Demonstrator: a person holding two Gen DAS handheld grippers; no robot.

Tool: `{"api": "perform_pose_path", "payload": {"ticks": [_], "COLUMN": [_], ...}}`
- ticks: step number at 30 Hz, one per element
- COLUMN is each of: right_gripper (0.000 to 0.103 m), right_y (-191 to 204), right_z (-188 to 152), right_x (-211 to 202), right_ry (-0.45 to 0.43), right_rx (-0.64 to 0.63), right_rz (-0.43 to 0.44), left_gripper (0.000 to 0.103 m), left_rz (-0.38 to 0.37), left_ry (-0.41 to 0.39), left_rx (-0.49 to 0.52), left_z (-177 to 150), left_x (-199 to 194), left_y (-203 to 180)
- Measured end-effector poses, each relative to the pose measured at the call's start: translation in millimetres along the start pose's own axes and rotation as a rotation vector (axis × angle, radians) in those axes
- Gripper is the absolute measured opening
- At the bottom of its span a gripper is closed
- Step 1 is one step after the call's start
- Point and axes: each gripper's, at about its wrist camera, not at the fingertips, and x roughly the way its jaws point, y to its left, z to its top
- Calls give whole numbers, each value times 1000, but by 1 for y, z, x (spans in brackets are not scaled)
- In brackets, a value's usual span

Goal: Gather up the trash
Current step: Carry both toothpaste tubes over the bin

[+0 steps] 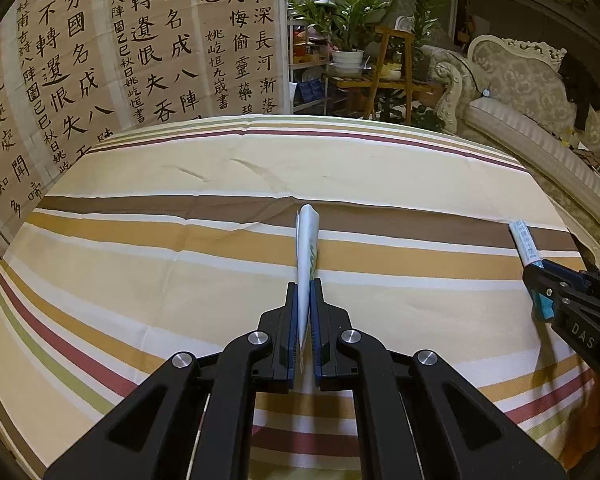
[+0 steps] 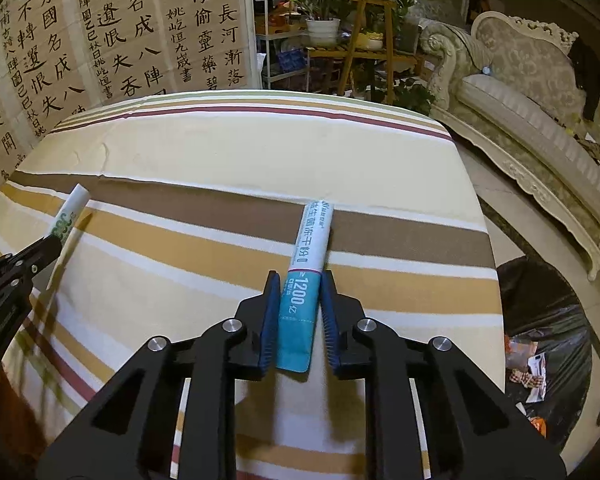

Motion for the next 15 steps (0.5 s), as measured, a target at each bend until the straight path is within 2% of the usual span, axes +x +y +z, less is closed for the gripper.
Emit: {"api": "perform_pose_path", "payload": {"ticks": [15], "right_gripper": [17], "right_y": [-16], "right_z": [-21], "right_x": [-24], "right_ry": [-22], "right_rx": [34], "right_rz": [22], "left_gripper": [6], "left_rz": [-31], "left_ry": [-24], "left_rx": [24], "left_z": [-7], "left_x": [-17], "left_y": [-20]}}
